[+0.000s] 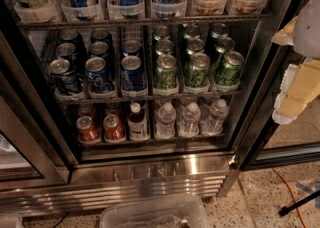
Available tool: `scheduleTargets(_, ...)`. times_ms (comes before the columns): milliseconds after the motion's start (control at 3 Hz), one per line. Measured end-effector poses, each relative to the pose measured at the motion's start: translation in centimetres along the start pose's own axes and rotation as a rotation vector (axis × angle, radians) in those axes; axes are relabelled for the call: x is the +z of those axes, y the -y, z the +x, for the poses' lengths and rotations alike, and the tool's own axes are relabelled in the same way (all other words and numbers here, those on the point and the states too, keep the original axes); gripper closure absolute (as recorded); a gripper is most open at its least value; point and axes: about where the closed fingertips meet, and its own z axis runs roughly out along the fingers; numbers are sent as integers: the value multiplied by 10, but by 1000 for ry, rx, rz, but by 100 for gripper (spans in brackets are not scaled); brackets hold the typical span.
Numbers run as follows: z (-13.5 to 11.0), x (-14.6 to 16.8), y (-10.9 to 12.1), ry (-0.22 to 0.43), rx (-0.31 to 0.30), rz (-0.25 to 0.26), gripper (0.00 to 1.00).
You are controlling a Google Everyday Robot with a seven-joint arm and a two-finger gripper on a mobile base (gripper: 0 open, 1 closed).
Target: Pick 7up can from top shelf of fridge
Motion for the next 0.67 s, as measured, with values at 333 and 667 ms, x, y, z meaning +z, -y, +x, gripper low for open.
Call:
scheduleTargets(333, 0, 0, 0, 0, 0, 0, 0)
scheduleTargets(667, -14, 4, 0, 30, -4, -1, 0)
